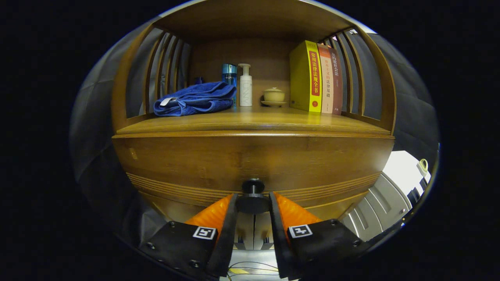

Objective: Pull open the drawer, take out the items inside it, and place them on the countertop above the cabinet.

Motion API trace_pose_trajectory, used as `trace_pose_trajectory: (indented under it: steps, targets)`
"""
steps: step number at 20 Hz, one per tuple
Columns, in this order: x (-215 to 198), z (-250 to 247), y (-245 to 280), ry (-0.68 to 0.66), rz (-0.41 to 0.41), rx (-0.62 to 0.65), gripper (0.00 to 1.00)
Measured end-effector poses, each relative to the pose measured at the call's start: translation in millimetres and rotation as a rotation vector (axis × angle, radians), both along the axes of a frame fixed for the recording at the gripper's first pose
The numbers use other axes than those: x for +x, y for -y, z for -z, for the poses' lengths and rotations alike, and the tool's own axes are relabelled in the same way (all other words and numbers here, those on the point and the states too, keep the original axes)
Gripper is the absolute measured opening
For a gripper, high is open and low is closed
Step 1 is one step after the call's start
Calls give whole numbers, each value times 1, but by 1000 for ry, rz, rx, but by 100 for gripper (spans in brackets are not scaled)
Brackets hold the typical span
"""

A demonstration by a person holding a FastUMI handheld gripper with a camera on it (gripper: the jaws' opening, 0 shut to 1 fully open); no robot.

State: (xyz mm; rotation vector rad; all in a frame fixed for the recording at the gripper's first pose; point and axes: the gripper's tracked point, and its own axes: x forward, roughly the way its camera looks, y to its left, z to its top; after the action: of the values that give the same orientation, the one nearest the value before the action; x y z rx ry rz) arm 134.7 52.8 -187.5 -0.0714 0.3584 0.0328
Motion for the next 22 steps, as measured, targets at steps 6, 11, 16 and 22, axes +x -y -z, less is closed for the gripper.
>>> trace_pose_trajectory:
  steps: [6, 11, 16, 22]
  targets:
    - [-11, 2, -1, -21, 1, 21, 47]
    - [-44, 3, 0, -42, 0, 33, 47]
    - [-84, 3, 3, -62, -6, 28, 46]
    - [-118, 3, 5, -87, -5, 38, 46]
